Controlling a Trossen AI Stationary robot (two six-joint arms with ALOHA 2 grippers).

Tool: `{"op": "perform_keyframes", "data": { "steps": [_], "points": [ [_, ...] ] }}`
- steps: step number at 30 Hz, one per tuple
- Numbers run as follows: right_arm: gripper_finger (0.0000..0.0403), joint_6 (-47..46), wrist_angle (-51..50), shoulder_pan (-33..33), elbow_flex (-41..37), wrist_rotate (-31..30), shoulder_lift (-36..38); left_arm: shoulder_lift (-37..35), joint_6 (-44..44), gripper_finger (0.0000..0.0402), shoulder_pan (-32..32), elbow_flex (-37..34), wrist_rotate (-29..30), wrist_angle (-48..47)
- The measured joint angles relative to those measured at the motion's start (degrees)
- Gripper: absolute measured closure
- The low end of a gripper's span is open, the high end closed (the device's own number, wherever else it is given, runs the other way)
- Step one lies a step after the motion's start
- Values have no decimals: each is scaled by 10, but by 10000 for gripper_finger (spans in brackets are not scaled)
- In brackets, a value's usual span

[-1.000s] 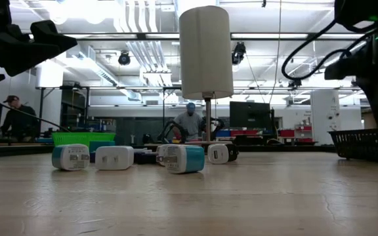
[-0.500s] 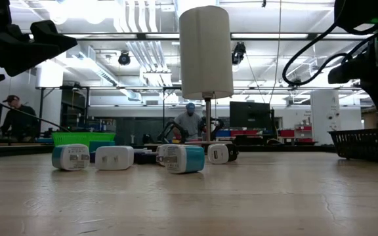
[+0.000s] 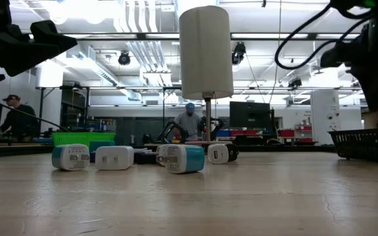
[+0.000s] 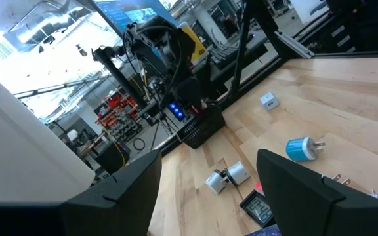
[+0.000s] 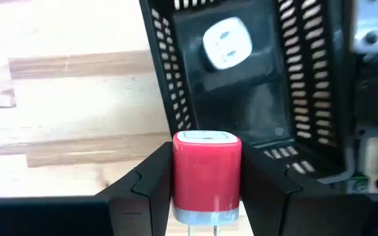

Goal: Pick & Place Office items
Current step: Put the right pink charger adapter into the black bin

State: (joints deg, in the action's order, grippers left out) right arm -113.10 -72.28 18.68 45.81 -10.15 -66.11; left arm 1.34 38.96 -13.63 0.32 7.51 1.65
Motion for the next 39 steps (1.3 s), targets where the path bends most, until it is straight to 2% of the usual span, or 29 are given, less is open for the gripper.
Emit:
{"op": "perform_keyframes", "data": {
  "steps": [3,9,17,22,26,39],
  "points": [
    [262,31,-22,-1,2,-1,1,0,0,145,0,0,0,0],
    [262,226,-1,-13,-2,-1,3,0,0,145,0,0,0,0],
    [262,400,16,-21,-23,22,1,0,0,145,0,0,0,0],
    [262,444,45,-21,-59,47,-1,0,0,145,0,0,0,0],
    [262,449,43,-21,-53,44,-7,0,0,145,0,0,0,0],
    [262,614,68,-21,-74,38,-7,0,0,145,0,0,0,0]
  ]
}}
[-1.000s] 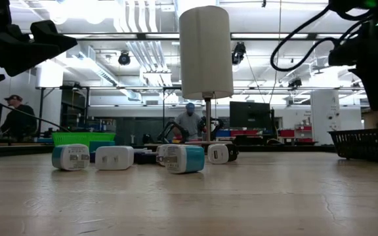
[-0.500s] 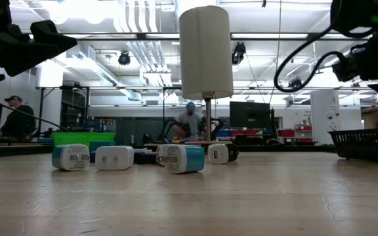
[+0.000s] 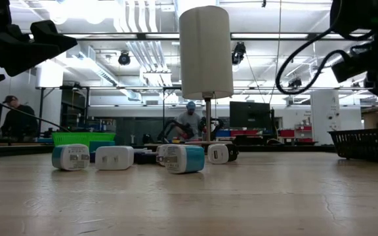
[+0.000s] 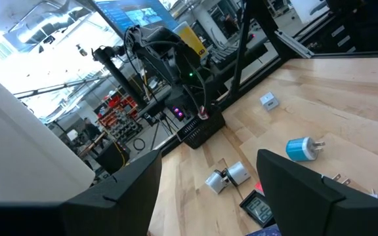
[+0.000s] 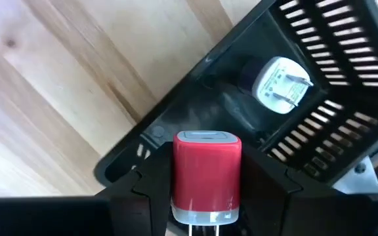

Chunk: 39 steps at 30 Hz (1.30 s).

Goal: Pick & Place Office items
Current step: Put the right pink charger adapter into the black bin, then put the right white charger adapter into the black bin

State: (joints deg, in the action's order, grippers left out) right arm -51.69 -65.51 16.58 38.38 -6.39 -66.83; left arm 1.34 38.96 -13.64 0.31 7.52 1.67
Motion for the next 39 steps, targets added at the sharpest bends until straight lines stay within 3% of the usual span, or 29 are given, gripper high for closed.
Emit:
{"op": "perform_keyframes", "data": {
  "steps": [15,30,39],
  "points": [
    [260,-23,63,0,-56,3,0,0,0,145,0,0,0,0],
    [192,-18,62,0,-43,-26,0,0,0,145,0,0,0,0],
    [187,-32,29,0,-20,-26,1,0,0,145,0,0,0,0]
  ]
}}
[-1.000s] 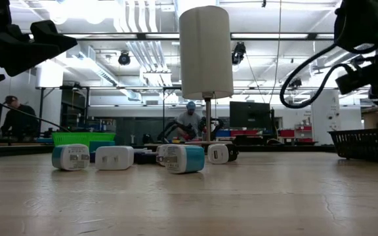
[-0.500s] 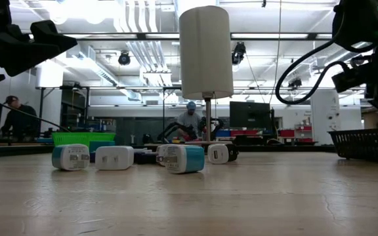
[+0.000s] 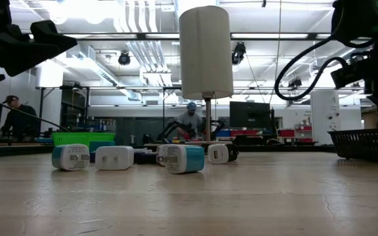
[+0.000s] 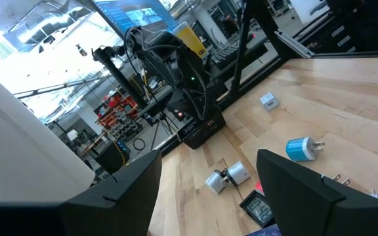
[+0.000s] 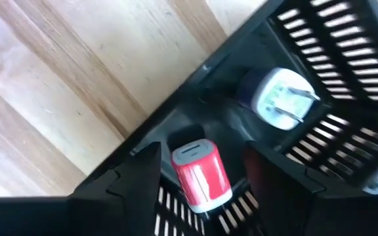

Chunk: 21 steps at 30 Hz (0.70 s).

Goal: Pick & Place Office items
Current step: Put the right white charger adapter into the black bin

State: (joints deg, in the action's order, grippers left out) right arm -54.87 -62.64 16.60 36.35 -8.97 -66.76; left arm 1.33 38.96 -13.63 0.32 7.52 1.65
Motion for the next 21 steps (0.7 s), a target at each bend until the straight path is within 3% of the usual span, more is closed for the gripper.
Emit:
{"op": "perform_keyframes", "data": {
  "steps": [11,21],
  "points": [
    [186,-38,-98,0,114,-1,0,0,0,145,0,0,0,0],
    [186,-84,-61,0,207,-2,-2,0,0,145,0,0,0,0]
  ]
}}
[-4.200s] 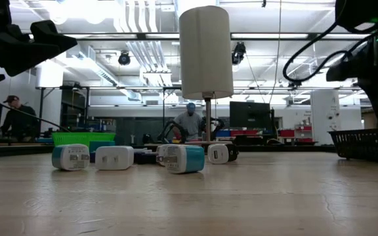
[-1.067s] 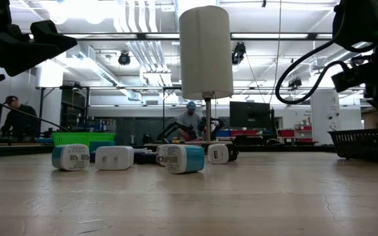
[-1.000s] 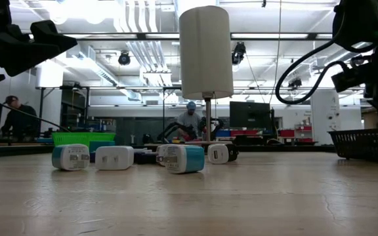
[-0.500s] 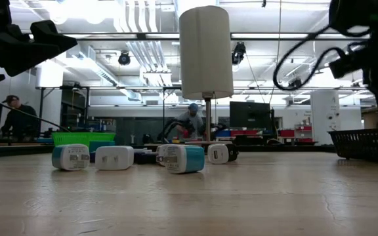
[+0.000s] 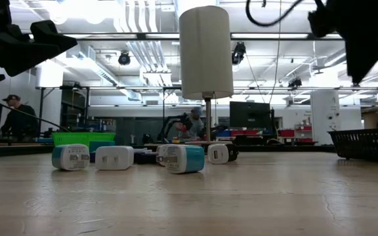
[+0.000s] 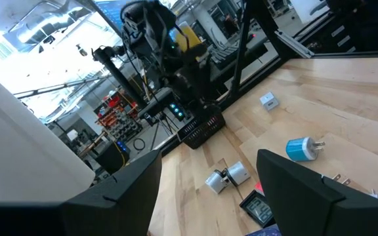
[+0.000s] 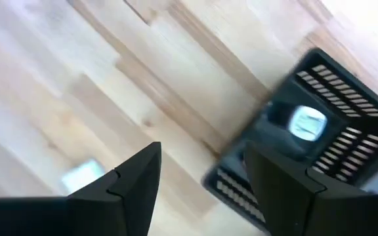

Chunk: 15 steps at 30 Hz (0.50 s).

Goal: Pick & Place Office items
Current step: Put the right white charger adapter into the black bin

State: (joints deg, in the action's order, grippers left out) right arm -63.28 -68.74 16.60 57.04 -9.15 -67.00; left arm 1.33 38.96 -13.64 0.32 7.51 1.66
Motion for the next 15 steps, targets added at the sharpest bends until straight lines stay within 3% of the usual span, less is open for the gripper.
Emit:
{"op": "perform_keyframes", "data": {
  "steps": [7,15],
  "points": [
    [186,32,61,0,10,0,-33,0,0,145,0,0,0,0],
    [186,69,63,27,61,1,-128,0,0,145,0,0,0,0]
  ]
}}
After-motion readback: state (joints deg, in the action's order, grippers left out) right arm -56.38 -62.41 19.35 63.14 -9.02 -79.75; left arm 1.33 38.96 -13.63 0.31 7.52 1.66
